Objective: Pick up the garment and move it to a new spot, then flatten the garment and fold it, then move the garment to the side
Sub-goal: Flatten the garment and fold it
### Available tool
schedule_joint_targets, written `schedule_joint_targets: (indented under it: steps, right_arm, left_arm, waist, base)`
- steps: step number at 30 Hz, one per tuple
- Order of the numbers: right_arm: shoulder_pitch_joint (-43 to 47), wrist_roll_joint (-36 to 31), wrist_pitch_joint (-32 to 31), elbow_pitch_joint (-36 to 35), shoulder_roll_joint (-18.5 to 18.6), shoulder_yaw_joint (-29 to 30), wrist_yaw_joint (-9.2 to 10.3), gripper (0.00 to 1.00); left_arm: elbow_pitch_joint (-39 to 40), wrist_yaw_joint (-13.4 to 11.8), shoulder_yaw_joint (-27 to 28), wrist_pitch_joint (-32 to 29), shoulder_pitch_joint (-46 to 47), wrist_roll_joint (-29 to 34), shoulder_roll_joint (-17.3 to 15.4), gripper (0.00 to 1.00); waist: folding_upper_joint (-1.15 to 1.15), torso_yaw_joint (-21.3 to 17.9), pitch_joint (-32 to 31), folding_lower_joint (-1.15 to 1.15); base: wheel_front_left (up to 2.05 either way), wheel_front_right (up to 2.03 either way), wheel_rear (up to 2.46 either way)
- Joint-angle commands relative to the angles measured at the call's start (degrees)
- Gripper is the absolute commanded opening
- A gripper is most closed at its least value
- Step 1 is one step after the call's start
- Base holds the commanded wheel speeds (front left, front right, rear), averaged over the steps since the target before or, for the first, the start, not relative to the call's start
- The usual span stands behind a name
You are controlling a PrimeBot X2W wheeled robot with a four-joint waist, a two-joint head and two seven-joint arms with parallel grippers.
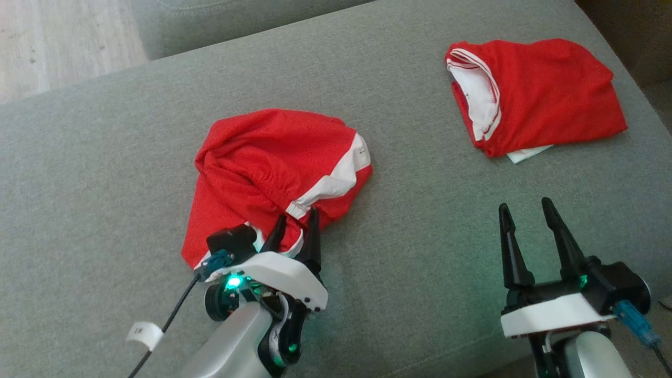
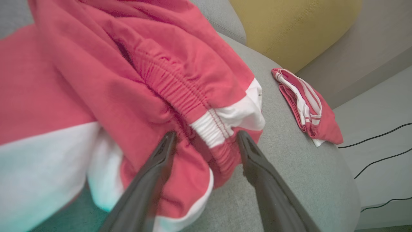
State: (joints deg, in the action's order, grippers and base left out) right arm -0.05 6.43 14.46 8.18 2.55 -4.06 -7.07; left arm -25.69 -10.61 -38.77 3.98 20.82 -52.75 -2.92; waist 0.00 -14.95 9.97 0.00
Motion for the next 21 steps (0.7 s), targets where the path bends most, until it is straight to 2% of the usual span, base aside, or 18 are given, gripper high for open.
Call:
schedule_joint_targets:
  steps: [1,3,4,5,6,7,14,17,21]
  right_arm:
    - [-1.63,0.34,0.53,-1.57,0.32,-1.31,-0.42,1.00]
    - [-1.54,0.35,0.53,-1.47,0.32,-1.21,-0.42,1.00]
    - [-1.50,0.34,0.54,-1.44,0.32,-1.22,-0.42,1.00]
    - [-1.48,0.35,0.54,-1.40,0.32,-1.20,-0.42,1.00]
    - [-1.46,0.36,0.54,-1.36,0.32,-1.19,-0.42,1.00]
    - [-1.42,0.35,0.54,-1.31,0.32,-1.18,-0.42,1.00]
    - [-0.84,0.35,0.54,-1.01,0.32,-0.58,-0.42,1.00]
    - [-0.63,0.43,0.54,-0.90,0.32,-0.51,-0.42,1.00]
    - [-1.15,0.78,0.54,-0.73,0.32,-1.08,-0.42,1.00]
  left_arm:
    - [1.26,-0.10,1.21,0.60,2.41,-0.44,0.04,1.00]
    - [0.52,0.14,0.58,0.94,2.95,-0.89,0.04,1.00]
    - [0.23,0.20,0.28,1.21,3.33,-1.04,0.04,0.91]
    - [-0.02,0.46,-0.16,1.40,3.75,-1.12,0.04,0.73]
    - [-0.25,0.80,-0.65,1.55,4.12,-1.20,0.04,0.24]
    - [-0.40,1.08,-1.01,1.83,4.41,-1.42,0.04,0.00]
    - [0.94,3.30,-3.45,2.60,7.08,-0.93,0.04,0.00]
    - [4.06,3.97,-3.61,0.93,8.93,-1.14,-0.39,0.00]
    - [8.60,4.67,-2.50,-2.98,13.51,-1.83,-2.55,0.00]
  waist:
    - [0.00,-0.16,0.05,0.00]
    - [0.00,-0.42,0.08,0.00]
    - [0.00,-0.54,0.12,0.00]
    - [0.00,-0.63,0.15,0.00]
    - [0.00,-0.72,0.11,0.00]
    - [0.00,-0.79,0.07,0.00]
    - [0.00,-0.17,-0.52,0.00]
    - [0.00,0.39,-0.80,0.00]
    - [0.00,0.54,-1.12,0.00]
  base:
    - [0.00,0.00,0.00]
    - [0.00,0.00,0.00]
    - [0.00,0.00,0.00]
    - [0.00,0.00,0.00]
    - [0.00,0.00,0.00]
    - [0.00,0.00,0.00]
    - [0.00,0.00,0.00]
    - [0.00,0.00,0.00]
    - [0.00,0.00,0.00]
